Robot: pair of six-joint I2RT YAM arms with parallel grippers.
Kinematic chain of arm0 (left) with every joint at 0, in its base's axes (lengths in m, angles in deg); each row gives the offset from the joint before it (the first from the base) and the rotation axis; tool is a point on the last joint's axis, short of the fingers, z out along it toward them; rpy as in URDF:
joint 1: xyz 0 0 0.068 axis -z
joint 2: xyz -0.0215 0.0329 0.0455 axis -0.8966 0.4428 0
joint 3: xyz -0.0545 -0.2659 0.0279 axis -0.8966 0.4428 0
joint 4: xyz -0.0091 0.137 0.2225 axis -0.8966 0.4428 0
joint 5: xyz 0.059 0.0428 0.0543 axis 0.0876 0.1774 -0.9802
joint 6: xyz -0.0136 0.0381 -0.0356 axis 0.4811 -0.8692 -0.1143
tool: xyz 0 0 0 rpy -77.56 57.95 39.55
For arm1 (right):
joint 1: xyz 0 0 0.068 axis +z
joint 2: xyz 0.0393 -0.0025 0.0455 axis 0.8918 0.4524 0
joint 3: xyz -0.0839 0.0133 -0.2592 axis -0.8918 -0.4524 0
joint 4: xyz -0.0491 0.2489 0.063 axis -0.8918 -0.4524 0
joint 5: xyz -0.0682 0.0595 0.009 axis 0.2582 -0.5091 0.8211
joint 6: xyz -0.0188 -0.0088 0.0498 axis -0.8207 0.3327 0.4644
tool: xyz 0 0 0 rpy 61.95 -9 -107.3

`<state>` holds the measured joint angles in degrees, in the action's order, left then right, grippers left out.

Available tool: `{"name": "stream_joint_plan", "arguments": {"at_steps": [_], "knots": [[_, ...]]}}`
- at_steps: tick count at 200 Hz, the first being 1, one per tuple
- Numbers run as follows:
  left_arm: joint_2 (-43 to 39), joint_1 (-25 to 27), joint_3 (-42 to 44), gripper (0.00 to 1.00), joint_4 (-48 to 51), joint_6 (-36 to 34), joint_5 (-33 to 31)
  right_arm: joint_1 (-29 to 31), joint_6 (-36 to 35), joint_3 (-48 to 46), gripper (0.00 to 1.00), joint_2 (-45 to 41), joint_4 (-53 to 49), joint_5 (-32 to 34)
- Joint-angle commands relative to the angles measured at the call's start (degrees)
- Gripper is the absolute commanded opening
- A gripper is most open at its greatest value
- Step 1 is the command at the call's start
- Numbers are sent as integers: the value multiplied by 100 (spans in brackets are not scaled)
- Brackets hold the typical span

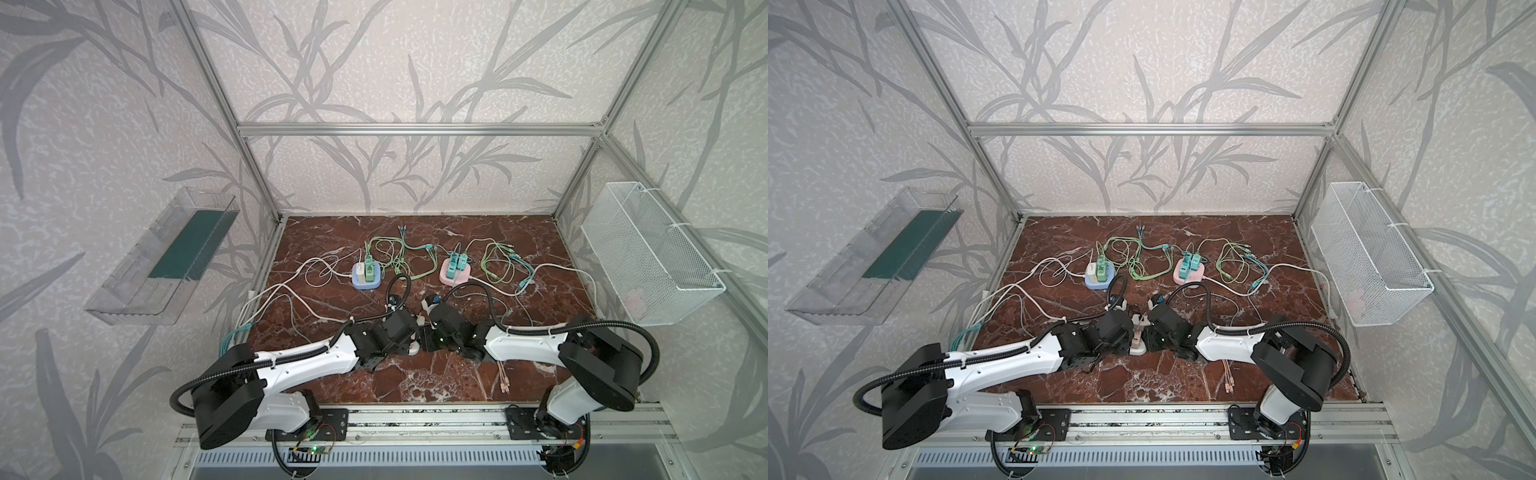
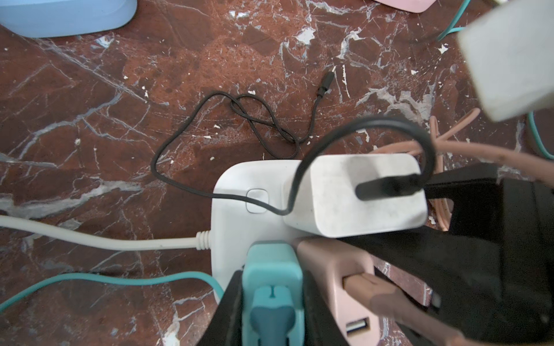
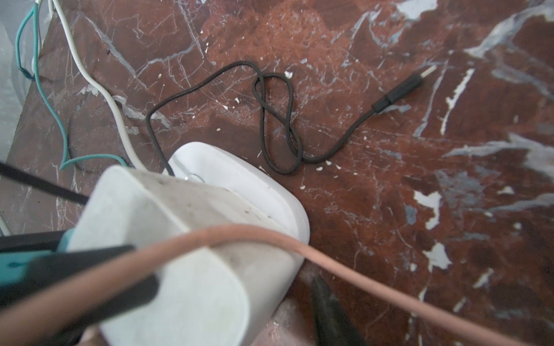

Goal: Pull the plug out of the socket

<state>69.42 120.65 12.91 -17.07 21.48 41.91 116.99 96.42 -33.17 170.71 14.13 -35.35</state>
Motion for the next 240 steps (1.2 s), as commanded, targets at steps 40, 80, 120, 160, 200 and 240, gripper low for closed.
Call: {"name": "stream_joint_plan", "arguments": {"at_steps": [40,80,120,160,200,240], "knots": [[121,148,-552,6,-399,-122,461,16,-166,-165,43,440,-1186,234],[26,266,-738,5,-250,-414,280,12,-326,-81,43,587,-1250,234],[37,315,-686,5,-374,-567,452,16,-356,-4,43,776,-1291,252],[82,311,-365,5,-1023,-485,758,13,-494,-34,44,702,-1107,-5],[123,305,-341,6,-1000,-403,744,10,-517,-237,50,326,-743,-372],[328,304,-419,6,-915,-306,774,16,-429,-352,53,348,-431,-734]]}}
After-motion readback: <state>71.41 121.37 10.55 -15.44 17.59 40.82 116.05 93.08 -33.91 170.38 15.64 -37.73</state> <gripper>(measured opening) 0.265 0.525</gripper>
